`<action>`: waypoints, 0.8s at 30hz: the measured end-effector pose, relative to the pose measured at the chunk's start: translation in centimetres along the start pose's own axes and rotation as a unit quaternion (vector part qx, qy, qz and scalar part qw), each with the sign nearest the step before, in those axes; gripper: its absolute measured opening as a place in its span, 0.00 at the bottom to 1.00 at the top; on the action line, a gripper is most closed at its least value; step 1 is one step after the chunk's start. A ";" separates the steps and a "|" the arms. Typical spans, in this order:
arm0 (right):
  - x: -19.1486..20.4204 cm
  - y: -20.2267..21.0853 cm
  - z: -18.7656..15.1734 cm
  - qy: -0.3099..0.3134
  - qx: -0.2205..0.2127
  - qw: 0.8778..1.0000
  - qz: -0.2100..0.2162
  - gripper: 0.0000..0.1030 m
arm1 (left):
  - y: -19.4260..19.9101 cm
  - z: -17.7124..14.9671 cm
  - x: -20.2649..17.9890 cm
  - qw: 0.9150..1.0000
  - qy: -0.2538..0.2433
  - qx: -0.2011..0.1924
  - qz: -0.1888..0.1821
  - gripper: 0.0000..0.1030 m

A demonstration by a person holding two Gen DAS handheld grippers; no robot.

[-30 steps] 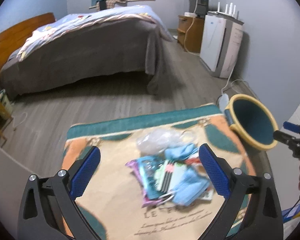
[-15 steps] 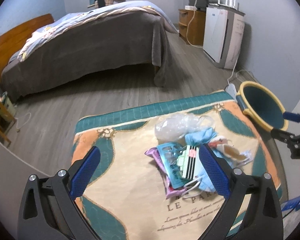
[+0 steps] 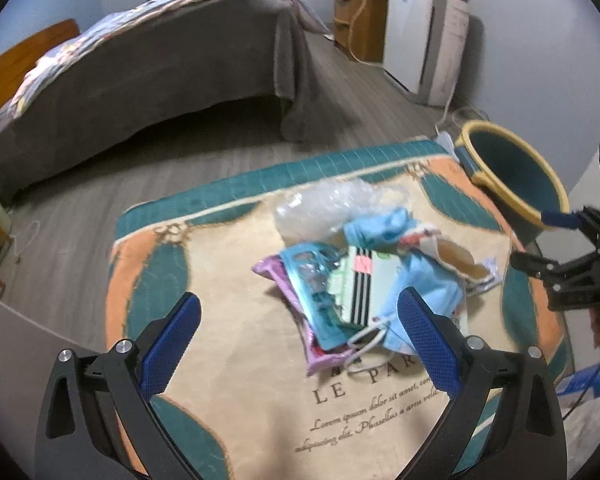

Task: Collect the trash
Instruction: 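Grasp the silver wrapper with the right tool while the left tool grasps a blue mask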

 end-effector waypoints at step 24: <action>1.6 -4.0 -1.3 0.082 0.046 0.994 0.047 0.94 | -3.5 -1.6 -6.1 0.997 -0.047 0.033 -0.054 0.95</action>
Point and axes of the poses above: each gripper's, at about its wrist camera, not at the fingertips, and y roughly against the way its jaws point, x to its left, z to its top, the point moved 1 cm from there along -y, roughly the way its jaws point, and after that the axes turned 4 degrees about y, right-handed, at the moved point
